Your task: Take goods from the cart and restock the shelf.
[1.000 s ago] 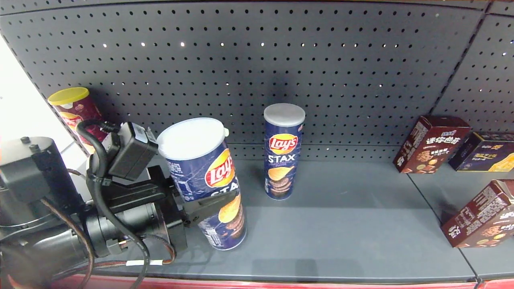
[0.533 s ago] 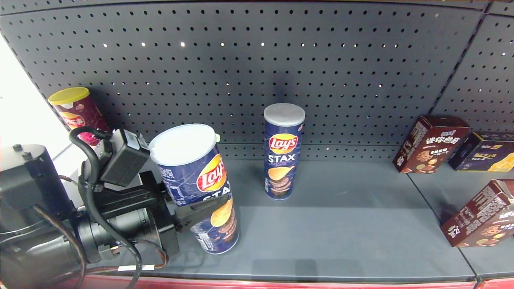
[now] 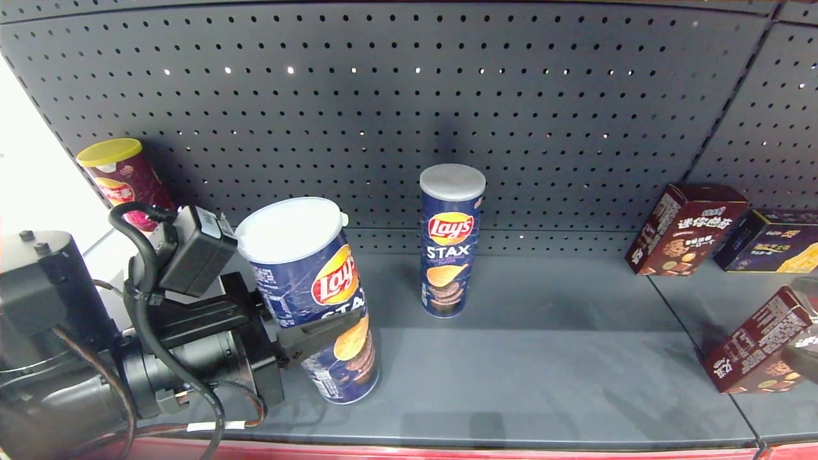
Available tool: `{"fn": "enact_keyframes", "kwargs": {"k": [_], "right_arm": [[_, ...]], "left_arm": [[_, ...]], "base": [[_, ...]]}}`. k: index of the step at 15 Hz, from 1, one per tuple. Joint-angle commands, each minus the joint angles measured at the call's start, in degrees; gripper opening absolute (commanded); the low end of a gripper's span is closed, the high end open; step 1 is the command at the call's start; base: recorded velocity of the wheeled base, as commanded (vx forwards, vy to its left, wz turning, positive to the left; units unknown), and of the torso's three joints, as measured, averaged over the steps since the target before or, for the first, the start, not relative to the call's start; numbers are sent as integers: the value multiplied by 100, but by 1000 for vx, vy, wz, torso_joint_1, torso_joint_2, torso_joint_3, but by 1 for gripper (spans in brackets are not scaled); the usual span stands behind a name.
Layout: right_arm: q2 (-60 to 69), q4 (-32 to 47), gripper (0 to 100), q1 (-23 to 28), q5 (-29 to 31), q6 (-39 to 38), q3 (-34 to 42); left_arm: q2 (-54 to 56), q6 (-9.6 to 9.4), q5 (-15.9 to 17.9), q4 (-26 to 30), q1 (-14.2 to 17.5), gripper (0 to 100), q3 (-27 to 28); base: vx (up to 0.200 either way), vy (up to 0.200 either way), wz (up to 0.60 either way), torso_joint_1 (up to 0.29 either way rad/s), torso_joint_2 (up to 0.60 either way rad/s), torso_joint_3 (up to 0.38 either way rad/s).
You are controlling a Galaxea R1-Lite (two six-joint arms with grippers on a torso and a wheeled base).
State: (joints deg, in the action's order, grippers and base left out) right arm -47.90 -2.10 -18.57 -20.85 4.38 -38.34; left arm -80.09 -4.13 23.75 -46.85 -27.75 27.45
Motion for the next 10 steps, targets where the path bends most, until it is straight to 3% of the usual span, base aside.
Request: {"fn": "enact_keyframes", "kwargs": {"k": [1,2,3,10], "right_arm": [[-932,-203,100,-182,37,397,-288],[-1415,-511,100,-165,309,1004,-438],[-1705,-792,100,-182,520,1118,-481],[-2822,-1838,100,-1096,371,353,-728]], "left_arm": [[2,0,-2,0,59,0,-12],[11,0,-2,0,68,0,-3],[11,0,-2,0,68,0,-3],[11,0,-2,9,147,0,-12]], "base": [[0,0,0,0,0,0],[0,0,0,0,0,0],[0,0,0,0,0,0],[0,0,0,0,0,0]]}}
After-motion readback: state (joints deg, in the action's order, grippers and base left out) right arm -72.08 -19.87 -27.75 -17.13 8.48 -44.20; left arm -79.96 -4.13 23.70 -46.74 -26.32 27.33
